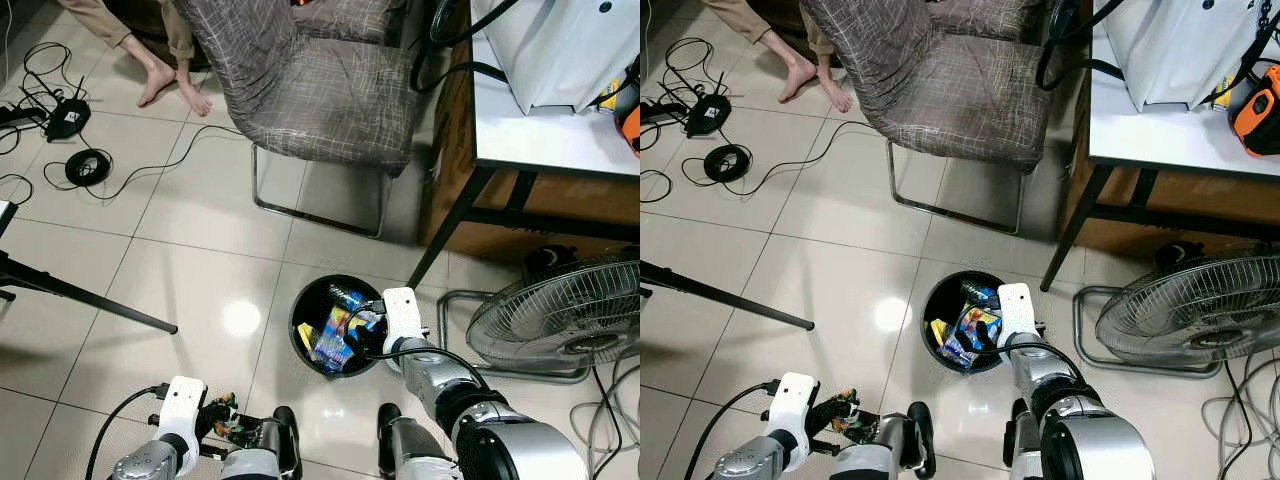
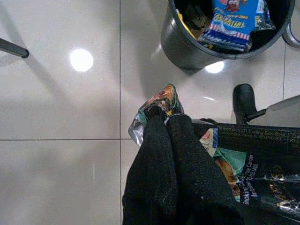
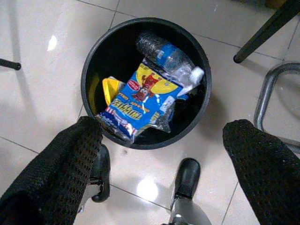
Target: Picking trash to rubbish bin
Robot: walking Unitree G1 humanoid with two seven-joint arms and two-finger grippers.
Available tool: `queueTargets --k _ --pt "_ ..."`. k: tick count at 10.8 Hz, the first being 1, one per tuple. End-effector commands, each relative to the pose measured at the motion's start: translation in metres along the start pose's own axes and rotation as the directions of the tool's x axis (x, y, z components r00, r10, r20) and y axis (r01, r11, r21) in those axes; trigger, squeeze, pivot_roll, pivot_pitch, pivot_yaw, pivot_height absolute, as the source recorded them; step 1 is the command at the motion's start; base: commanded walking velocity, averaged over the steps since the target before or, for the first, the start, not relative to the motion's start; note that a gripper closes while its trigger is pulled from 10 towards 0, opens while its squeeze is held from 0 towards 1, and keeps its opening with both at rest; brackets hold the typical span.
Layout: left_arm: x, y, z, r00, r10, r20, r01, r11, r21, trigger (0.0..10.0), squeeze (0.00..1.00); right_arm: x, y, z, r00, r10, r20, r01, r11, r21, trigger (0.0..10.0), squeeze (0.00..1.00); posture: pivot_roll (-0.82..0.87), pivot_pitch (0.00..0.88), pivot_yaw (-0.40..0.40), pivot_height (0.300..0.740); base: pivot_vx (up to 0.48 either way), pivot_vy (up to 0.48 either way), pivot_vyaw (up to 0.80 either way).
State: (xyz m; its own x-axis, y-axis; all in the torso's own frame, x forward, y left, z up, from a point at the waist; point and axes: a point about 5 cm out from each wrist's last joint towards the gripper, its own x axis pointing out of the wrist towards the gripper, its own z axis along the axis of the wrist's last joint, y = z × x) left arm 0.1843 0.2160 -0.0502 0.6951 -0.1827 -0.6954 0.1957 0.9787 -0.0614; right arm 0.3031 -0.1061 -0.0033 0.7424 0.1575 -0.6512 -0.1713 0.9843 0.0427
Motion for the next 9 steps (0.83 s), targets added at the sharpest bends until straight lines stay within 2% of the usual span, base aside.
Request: queueTargets --k 1,4,5,7,9 --pt "-0.003 -0.002 -0.016 0.998 0.001 -0.058 -0.002 1.000 -0.017 10.0 0.00 -0.001 0.002 -0.012 0.999 0.004 -0.036 -0.004 1.000 0.013 10.0 1.00 0.08 0.320 0.081 0.740 0.000 0.000 0.00" --pt "0.004 -0.009 -0.003 0.999 -0.022 -0.030 0.021 1.000 -0.014 10.0 0.00 -0.001 -0.005 -0.007 1.000 -0.022 -0.005 0.022 0.999 0.034 10.0 1.00 0.06 0.314 0.080 0.740 0.000 0.000 0.00" --pt "0.009 -0.014 0.004 0.999 -0.037 -0.015 0.036 0.999 -0.009 10.0 0.00 -0.002 -0.010 -0.004 0.999 -0.040 0.022 0.038 0.998 0.052 10.0 0.97 0.03 0.306 0.078 0.740 0.000 0.000 0.00" --pt "0.019 -0.024 0.020 0.998 -0.067 0.015 0.067 0.998 -0.004 10.0 0.00 -0.003 -0.019 -0.004 0.997 -0.054 0.062 0.048 0.995 0.092 10.0 0.00 -0.01 0.290 0.067 0.740 0.000 0.000 0.00" --pt "0.031 -0.041 0.033 0.994 -0.108 0.030 0.108 0.994 -0.005 10.0 0.00 -0.005 -0.023 -0.011 0.997 -0.053 0.063 0.045 0.992 0.116 10.0 0.00 -0.07 0.271 0.056 0.740 0.000 0.000 -0.24"
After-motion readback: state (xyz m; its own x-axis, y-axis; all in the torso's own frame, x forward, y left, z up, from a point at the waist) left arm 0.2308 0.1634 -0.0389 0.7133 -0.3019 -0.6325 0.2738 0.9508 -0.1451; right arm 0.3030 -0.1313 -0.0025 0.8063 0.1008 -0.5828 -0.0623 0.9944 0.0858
